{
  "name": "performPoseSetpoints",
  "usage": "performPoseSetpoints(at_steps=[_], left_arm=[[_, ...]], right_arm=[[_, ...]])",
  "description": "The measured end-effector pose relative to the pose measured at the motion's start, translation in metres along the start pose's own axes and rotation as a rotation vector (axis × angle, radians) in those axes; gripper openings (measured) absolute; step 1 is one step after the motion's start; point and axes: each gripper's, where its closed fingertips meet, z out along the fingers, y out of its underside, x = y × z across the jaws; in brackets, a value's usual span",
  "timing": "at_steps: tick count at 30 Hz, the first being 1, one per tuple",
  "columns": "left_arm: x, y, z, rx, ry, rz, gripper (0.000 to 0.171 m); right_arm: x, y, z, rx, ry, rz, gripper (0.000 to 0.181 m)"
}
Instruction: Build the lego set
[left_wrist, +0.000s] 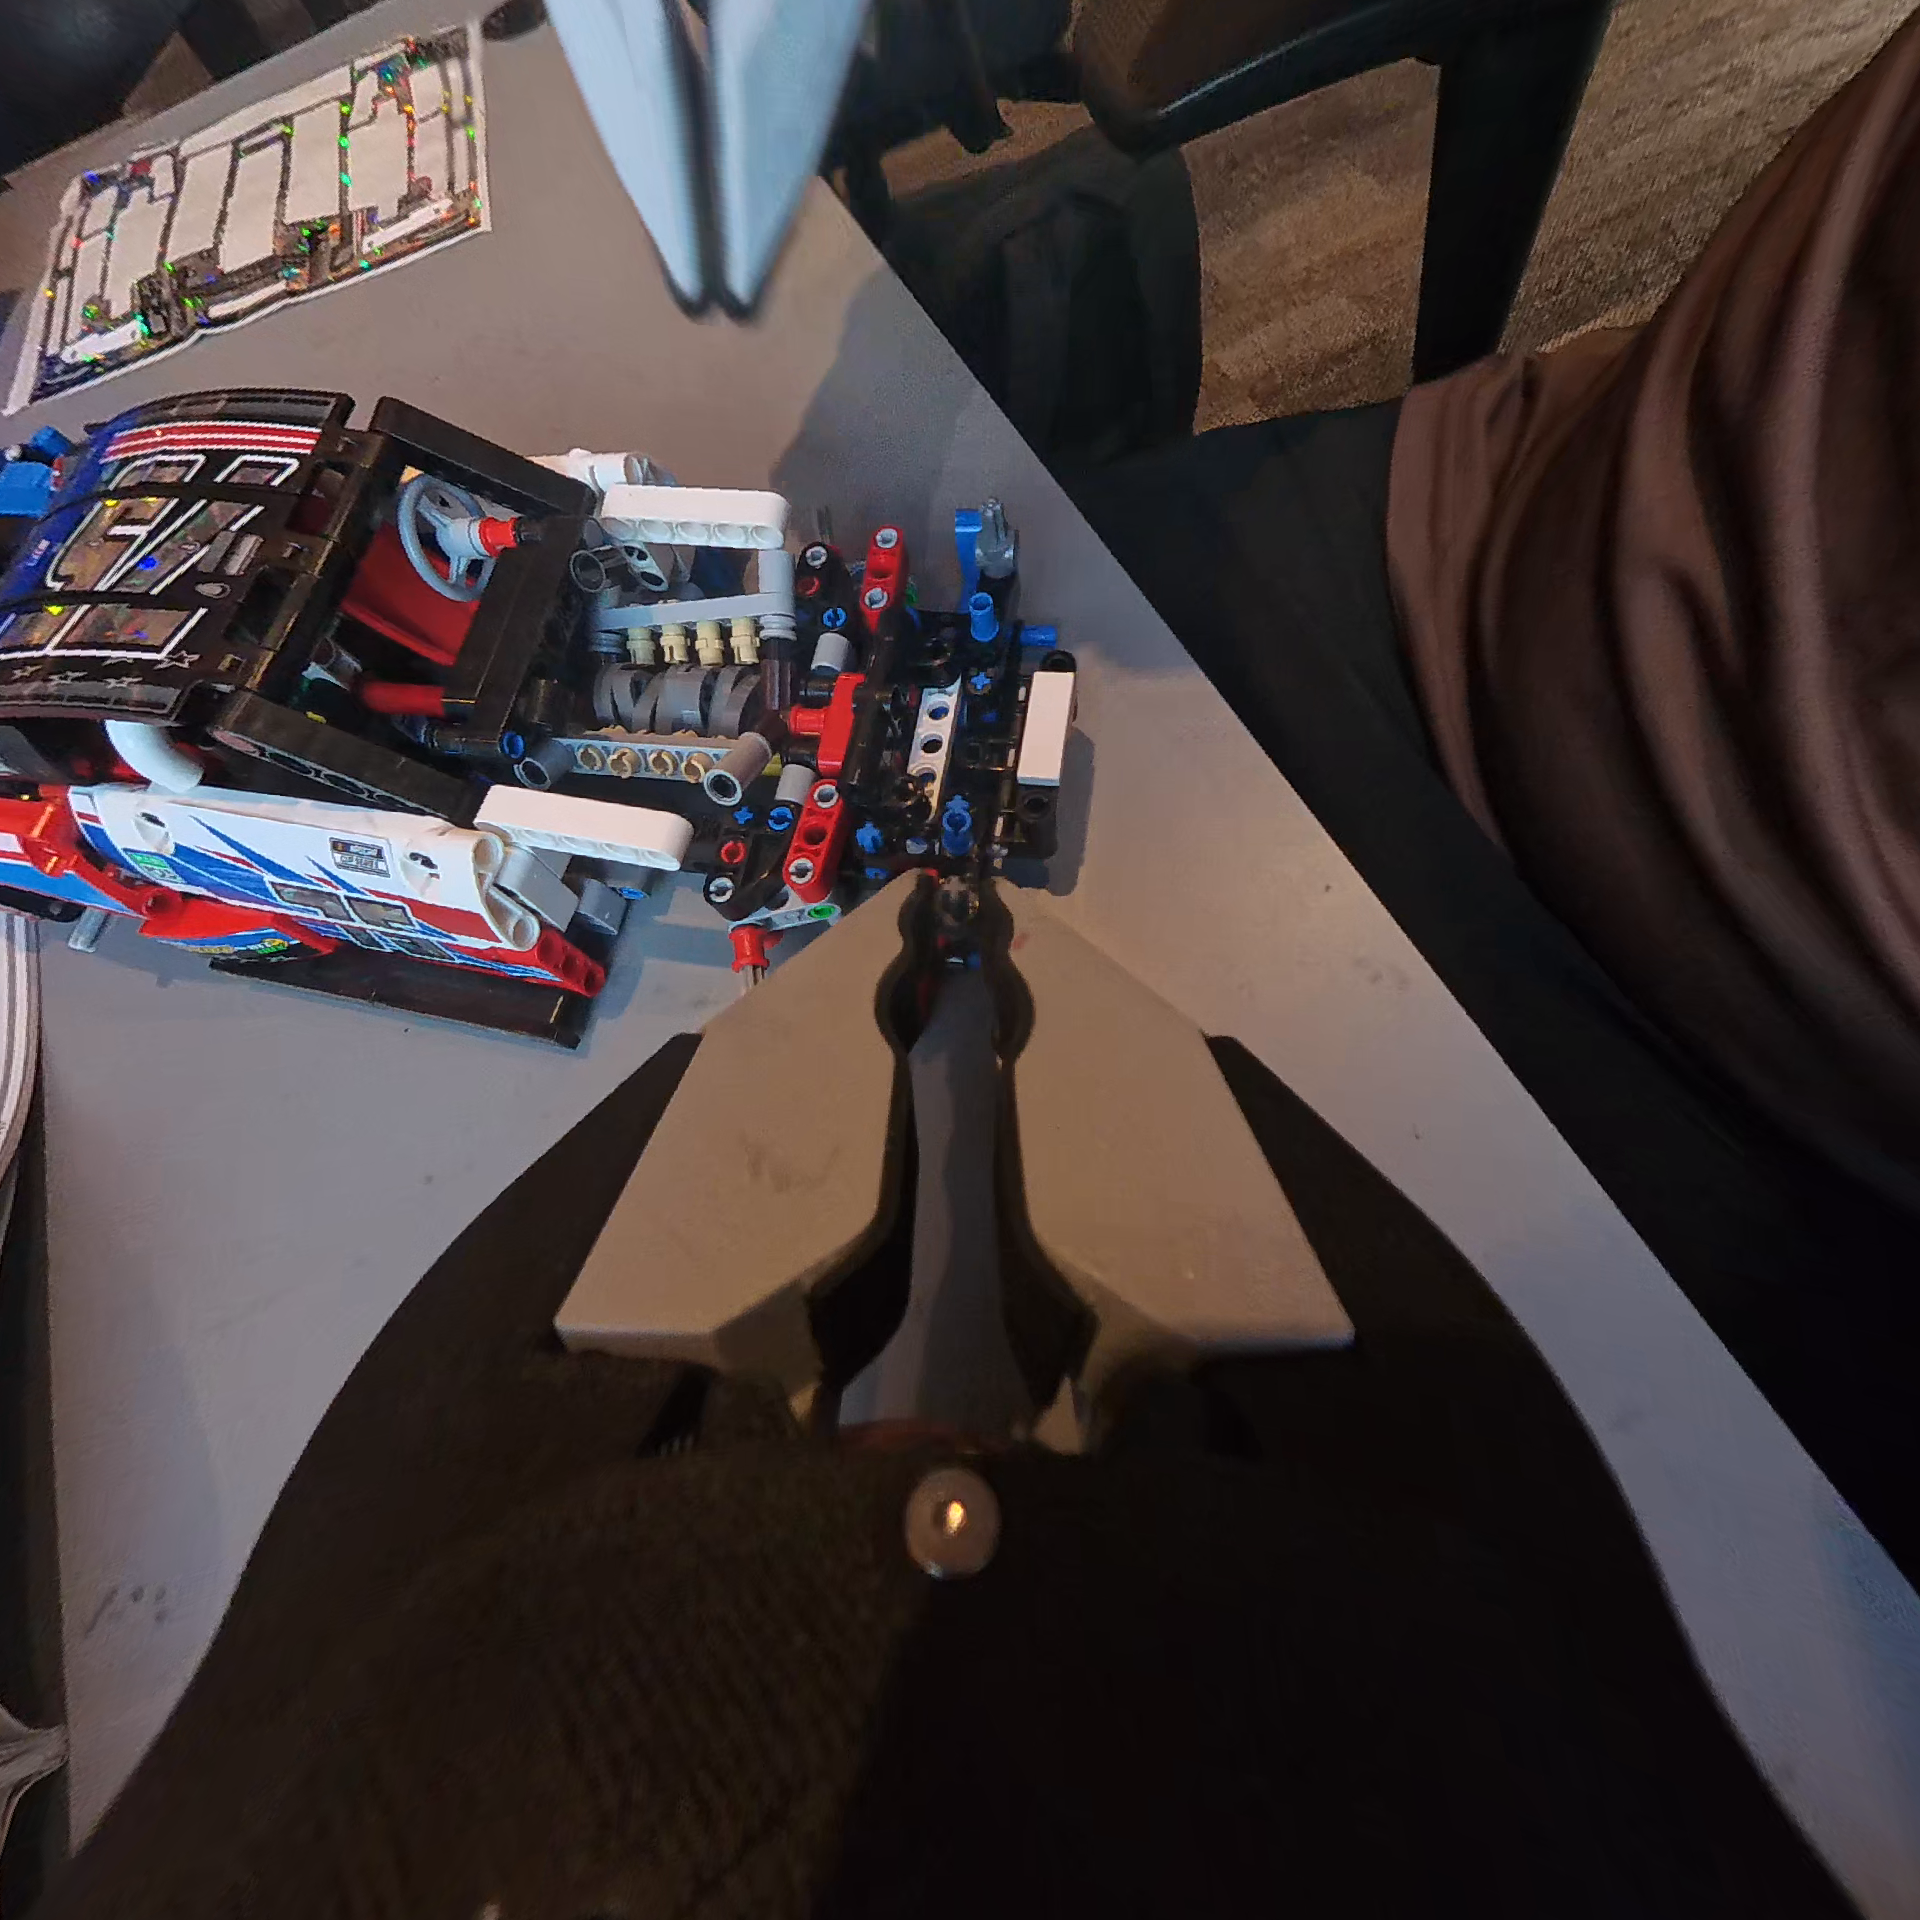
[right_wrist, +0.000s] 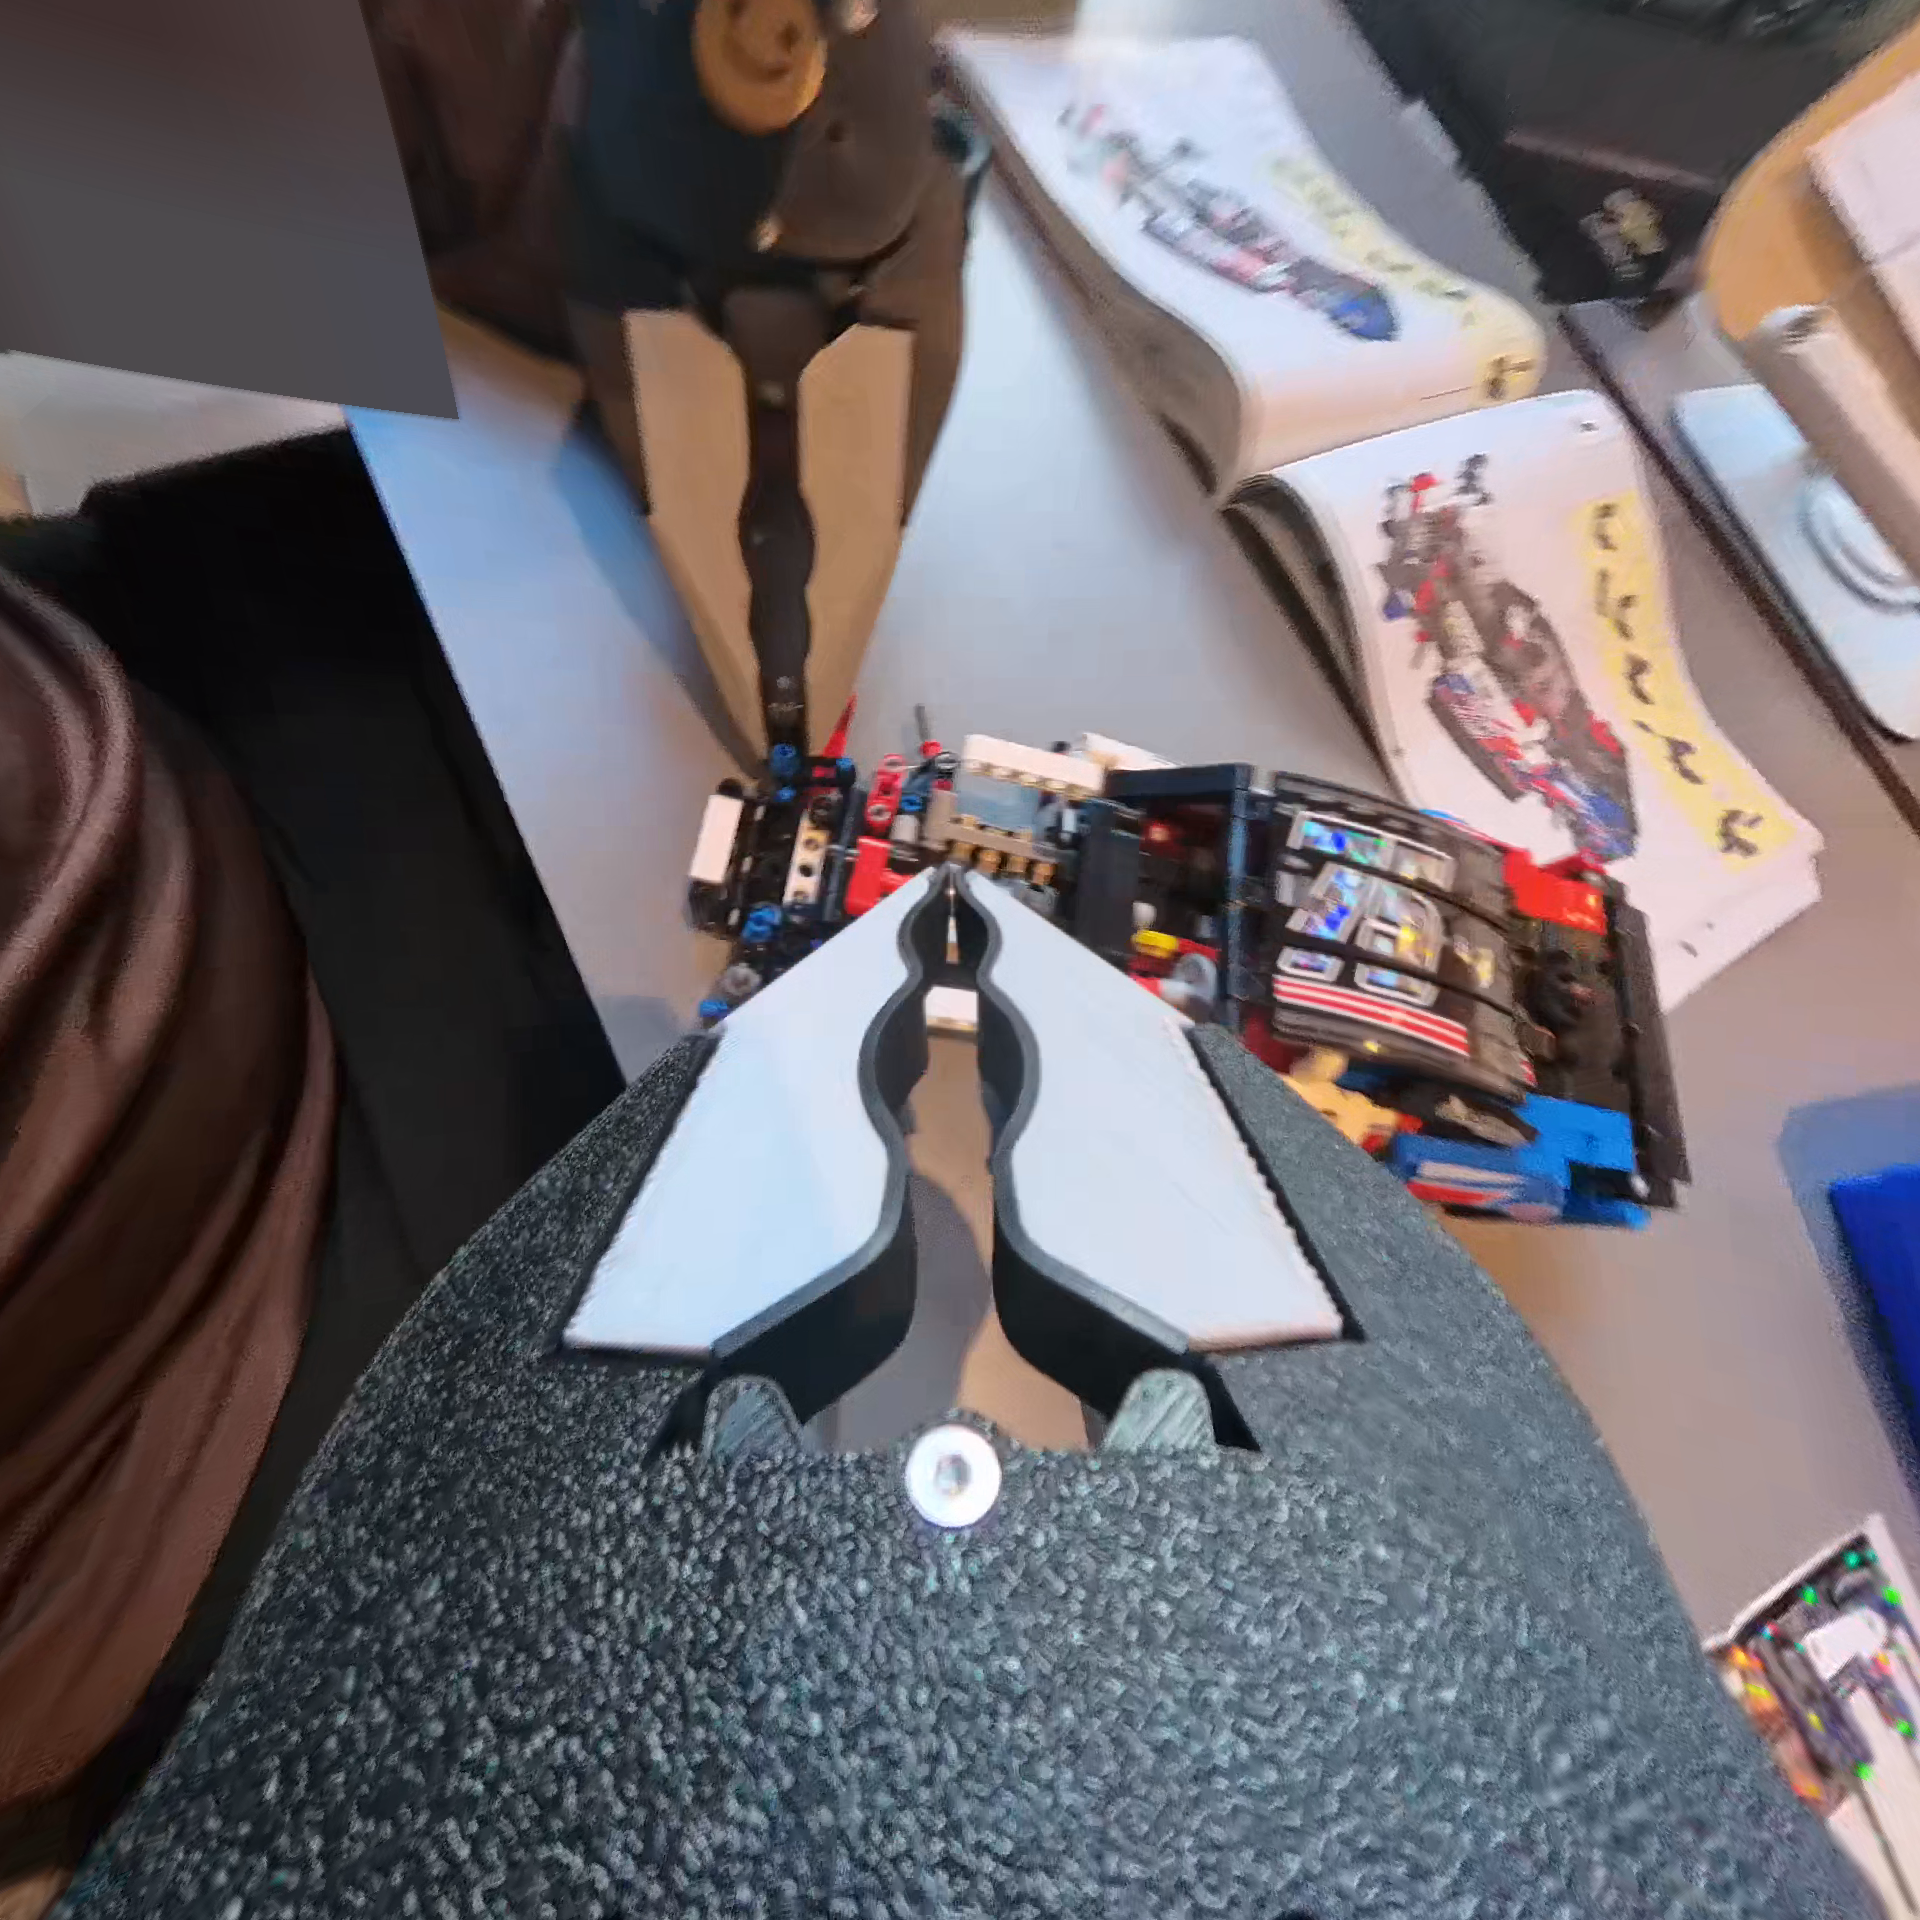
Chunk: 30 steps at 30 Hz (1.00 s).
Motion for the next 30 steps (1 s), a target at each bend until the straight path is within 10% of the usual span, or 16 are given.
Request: performPoseSetpoints(at_steps=[13,23,30], left_arm=[[-0.002,-0.004,-0.007,0.052,-0.043,0.028,0.005],[-0.005,-0.009,-0.012,0.102,-0.003,-0.028,0.005],[0.000,-0.006,-0.009,0.074,0.064,-0.009,0.005]], right_arm=[[0.033,0.042,-0.027,0.435,0.151,0.373,0.000],[0.012,0.046,-0.011,0.380,0.064,0.314,0.008],[-0.011,-0.006,0.006,0.288,-0.113,0.121,0.019]])
